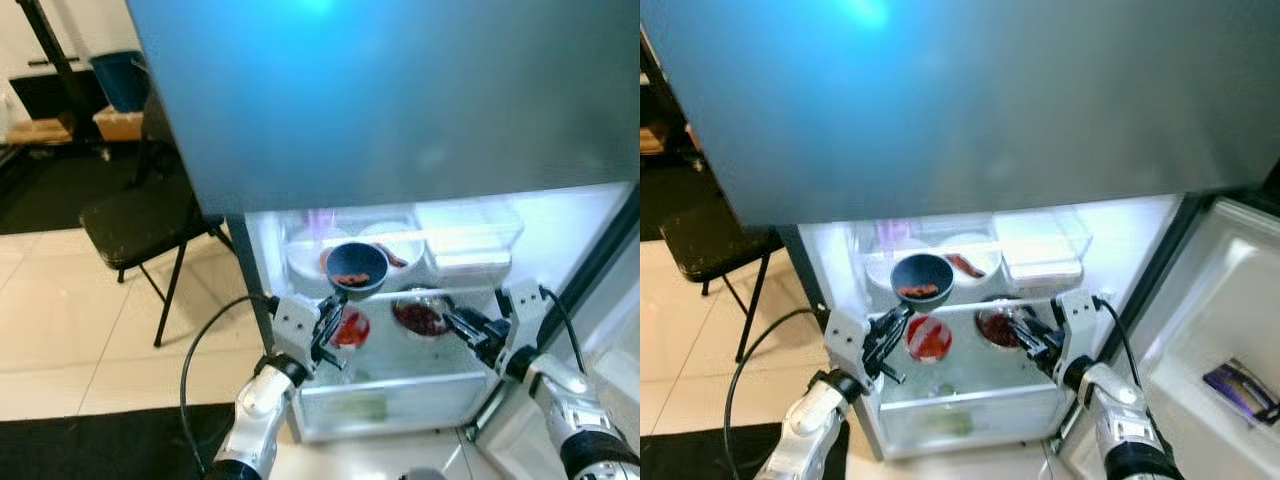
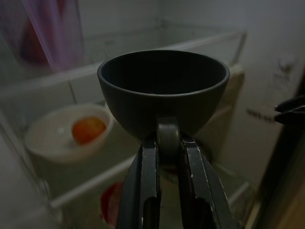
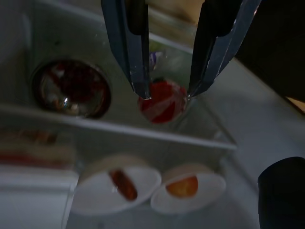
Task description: Restocking fridge
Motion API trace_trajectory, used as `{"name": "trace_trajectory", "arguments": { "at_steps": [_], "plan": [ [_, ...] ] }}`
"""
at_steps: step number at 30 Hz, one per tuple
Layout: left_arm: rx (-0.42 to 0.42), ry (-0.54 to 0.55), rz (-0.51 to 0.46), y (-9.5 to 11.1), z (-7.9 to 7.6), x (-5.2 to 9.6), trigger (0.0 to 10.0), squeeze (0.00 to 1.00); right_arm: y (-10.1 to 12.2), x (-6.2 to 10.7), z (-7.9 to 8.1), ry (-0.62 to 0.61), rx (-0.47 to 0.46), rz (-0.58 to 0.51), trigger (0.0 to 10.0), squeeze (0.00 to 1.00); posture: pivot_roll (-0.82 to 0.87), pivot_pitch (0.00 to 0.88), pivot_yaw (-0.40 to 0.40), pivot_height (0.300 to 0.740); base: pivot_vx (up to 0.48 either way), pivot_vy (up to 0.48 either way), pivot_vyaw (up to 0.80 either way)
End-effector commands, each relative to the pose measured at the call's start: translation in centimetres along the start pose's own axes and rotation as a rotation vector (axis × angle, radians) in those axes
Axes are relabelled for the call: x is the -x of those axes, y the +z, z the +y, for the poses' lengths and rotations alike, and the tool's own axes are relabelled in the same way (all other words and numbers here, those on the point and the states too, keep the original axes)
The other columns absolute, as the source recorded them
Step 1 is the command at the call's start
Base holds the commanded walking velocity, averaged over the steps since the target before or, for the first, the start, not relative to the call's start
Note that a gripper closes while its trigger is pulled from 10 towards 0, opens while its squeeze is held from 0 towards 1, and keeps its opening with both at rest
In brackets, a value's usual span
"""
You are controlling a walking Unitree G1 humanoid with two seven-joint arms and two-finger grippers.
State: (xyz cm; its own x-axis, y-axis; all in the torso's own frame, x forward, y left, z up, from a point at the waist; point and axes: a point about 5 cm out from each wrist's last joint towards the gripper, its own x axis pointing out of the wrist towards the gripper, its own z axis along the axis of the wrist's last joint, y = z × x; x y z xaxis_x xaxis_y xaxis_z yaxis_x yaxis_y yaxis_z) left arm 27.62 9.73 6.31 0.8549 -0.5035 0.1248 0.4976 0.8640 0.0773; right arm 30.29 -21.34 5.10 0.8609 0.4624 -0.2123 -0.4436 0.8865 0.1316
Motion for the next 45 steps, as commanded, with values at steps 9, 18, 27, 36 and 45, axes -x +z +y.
{"name": "trace_trajectory", "arguments": {
  "at_steps": [9, 18, 27, 36, 45],
  "plan": [
    [-0.04, -0.025, -0.059, 1.2, 0.0, -0.9, 10.0, 0.0, 1.3, -0.5, 0.0, 0.0, 0.018, -0.044, 10.0, 0.0, 0.0, 0.0, 0.022, 0.57, 0.0, 0.0, 0.0],
    [-0.063, -0.009, -0.104, 2.3, 0.5, -1.4, 10.0, 0.0, 2.7, -0.7, 0.0, 0.009, 0.043, -0.08, 10.0, 0.0, 0.0, 0.0, 0.023, 0.54, 0.0, 0.0, 0.0],
    [-0.069, 0.011, -0.198, 4.6, 0.9, -2.4, 10.0, 0.0, 4.1, -0.8, 0.1, 0.042, 0.087, -0.11, 10.0, 0.0, 0.0, 0.0, 0.02, 0.5, 0.0, 0.0, 0.0],
    [-0.045, 0.018, -0.272, 6.7, 1.0, -2.9, 10.0, 0.0, 6.6, -0.4, 0.2, 0.076, 0.161, -0.175, 10.0, 0.0, -0.01, 0.0, 0.024, 0.46, 0.0, 0.0, 0.0],
    [-0.013, 0.042, -0.319, 8.3, 1.4, -2.9, 10.0, 0.0, 10.4, 1.0, 2.1, 0.247, 0.246, -0.289, 10.0, 0.0, -0.01, 0.0, 0.028, 0.44, 0.0, 0.0, 0.0]
  ]
}}
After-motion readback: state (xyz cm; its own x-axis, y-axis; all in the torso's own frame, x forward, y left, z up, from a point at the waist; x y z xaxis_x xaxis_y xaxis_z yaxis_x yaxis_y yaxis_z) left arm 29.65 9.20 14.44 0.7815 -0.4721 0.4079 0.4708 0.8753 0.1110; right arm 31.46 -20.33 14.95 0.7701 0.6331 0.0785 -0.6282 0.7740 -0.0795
